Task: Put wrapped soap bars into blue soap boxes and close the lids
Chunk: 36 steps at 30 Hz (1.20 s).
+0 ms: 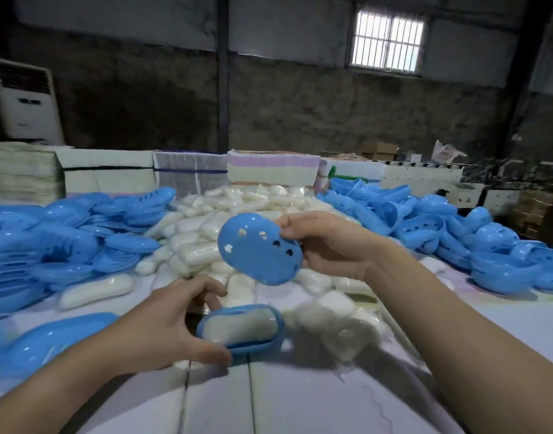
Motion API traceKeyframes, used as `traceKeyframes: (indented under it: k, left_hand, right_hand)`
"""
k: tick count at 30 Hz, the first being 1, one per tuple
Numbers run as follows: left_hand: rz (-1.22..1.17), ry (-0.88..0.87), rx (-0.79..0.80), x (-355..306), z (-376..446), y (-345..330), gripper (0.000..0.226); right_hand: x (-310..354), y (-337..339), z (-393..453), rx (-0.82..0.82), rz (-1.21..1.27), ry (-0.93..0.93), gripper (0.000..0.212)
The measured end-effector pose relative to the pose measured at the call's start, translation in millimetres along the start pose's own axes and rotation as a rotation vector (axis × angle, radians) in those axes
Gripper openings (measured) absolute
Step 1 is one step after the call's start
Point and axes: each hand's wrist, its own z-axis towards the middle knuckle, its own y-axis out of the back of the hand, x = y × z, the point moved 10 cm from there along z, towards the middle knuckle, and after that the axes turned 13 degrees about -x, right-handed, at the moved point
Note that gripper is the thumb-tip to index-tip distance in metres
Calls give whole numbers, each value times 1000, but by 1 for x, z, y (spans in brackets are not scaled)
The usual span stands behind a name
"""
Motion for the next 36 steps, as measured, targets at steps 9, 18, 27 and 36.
traceKeyframes:
  k: [9,18,27,36]
  left_hand:
    - [-68,10,5,-1,3,-2,77]
    - [-70,61,-27,-1,2,3,81]
    - [-34,73,-1,-6,0,3,89]
    - [17,-58,29,-12,0,2,66]
  right_hand:
    - [-33,13,6,-301,-261,100,12]
    - [-22,0,-5,-256,-836,338,43]
    - [-24,-26,-16,-64,-1116,372,62]
    - [-30,-49,-25,48,-1444,404,70]
